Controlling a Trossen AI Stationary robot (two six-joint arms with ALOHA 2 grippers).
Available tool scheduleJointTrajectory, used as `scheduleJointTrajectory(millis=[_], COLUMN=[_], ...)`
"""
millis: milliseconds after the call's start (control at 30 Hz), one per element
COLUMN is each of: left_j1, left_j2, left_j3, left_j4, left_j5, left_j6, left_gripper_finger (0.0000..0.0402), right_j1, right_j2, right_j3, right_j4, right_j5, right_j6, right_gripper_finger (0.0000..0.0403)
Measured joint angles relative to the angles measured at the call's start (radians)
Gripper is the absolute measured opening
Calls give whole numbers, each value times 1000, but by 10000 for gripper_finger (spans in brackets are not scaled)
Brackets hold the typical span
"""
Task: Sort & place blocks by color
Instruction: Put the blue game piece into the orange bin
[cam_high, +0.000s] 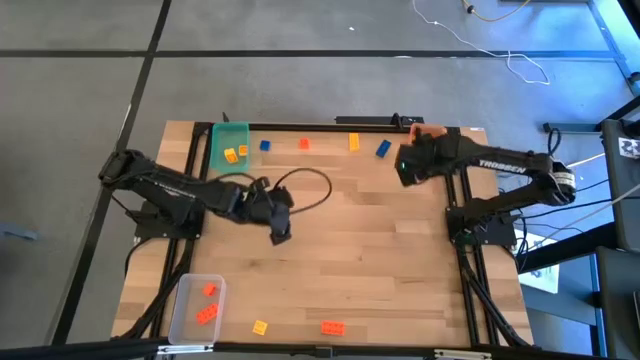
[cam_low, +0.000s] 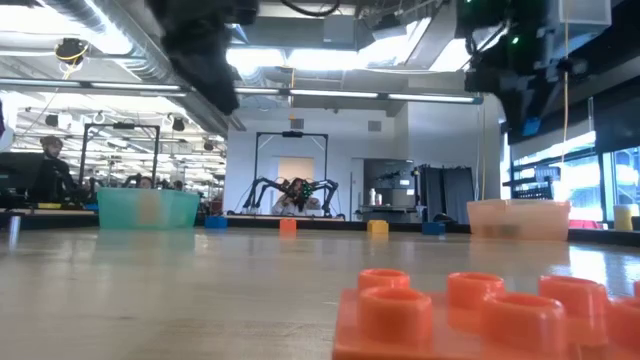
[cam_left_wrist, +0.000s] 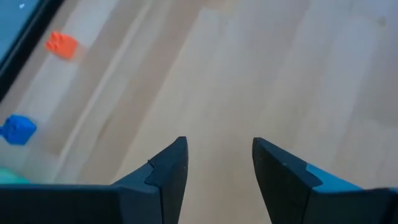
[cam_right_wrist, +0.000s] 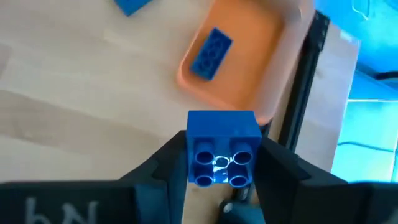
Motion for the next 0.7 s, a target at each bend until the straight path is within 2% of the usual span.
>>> scheduleJointTrajectory(millis=[167,367,500,700], left_j1=[100,189,238,291], left_j2=[0,0,0,0], left_j3=[0,0,0,0], left_j4=[87,177,250,321], left_j5=[55,105,170,204], left_j6=[94,206,294,332], left_gripper_finger=[170,170,170,170], right_j1=[-218,-426,-507,-588], right_j2=[22,81,142,263], right_j3=[0,0,0,0], right_j4=[143,254,278,299], right_j5=[-37,-150,-191,-191], right_j6=[-285,-484,-578,-666], right_gripper_finger=[139,139,139,139])
